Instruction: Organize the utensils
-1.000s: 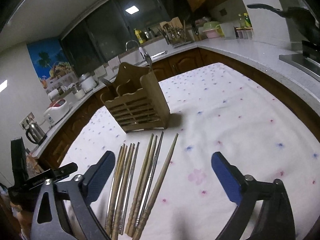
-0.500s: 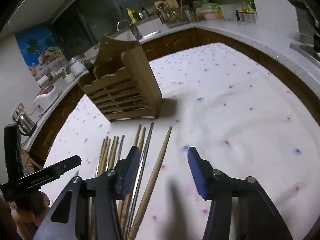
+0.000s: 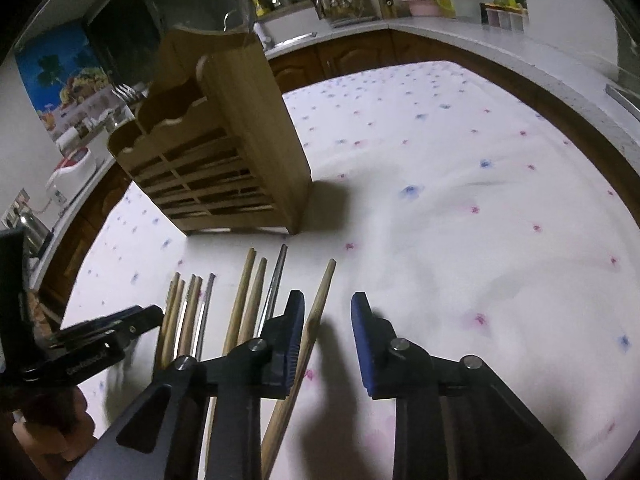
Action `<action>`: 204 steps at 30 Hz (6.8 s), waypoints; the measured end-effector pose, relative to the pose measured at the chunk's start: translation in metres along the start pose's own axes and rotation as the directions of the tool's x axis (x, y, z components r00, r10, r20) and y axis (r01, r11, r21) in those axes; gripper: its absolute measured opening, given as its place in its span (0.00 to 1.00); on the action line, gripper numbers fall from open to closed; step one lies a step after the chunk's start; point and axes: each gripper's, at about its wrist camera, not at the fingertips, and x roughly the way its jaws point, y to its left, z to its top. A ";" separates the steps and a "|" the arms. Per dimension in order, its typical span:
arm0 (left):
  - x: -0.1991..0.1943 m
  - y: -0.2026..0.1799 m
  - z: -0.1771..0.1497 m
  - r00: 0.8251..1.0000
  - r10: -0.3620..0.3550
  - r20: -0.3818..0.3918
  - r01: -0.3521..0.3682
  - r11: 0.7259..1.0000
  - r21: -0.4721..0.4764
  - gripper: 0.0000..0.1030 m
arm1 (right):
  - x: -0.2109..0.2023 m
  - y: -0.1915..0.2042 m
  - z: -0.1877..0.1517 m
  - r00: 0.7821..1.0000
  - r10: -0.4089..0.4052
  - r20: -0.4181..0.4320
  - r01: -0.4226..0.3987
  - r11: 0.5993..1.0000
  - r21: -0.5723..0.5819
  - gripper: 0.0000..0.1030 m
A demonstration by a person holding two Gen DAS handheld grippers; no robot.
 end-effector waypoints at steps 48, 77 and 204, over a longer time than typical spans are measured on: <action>-0.183 0.024 -0.018 0.910 -0.245 0.334 0.251 0.968 0.024 0.00 | -0.148 0.045 0.027 0.934 0.187 0.304 -0.165 0.982 -0.095 0.05; -0.002 0.002 0.010 1.000 -0.001 -0.017 0.001 1.000 0.025 0.11 | -0.187 0.037 0.026 0.894 0.233 0.383 -0.209 0.972 -0.104 0.05; -0.133 0.017 0.120 0.859 -0.151 0.489 0.201 0.978 -0.051 0.53 | -0.085 0.033 0.124 0.846 0.140 0.514 -0.121 0.990 -0.071 0.64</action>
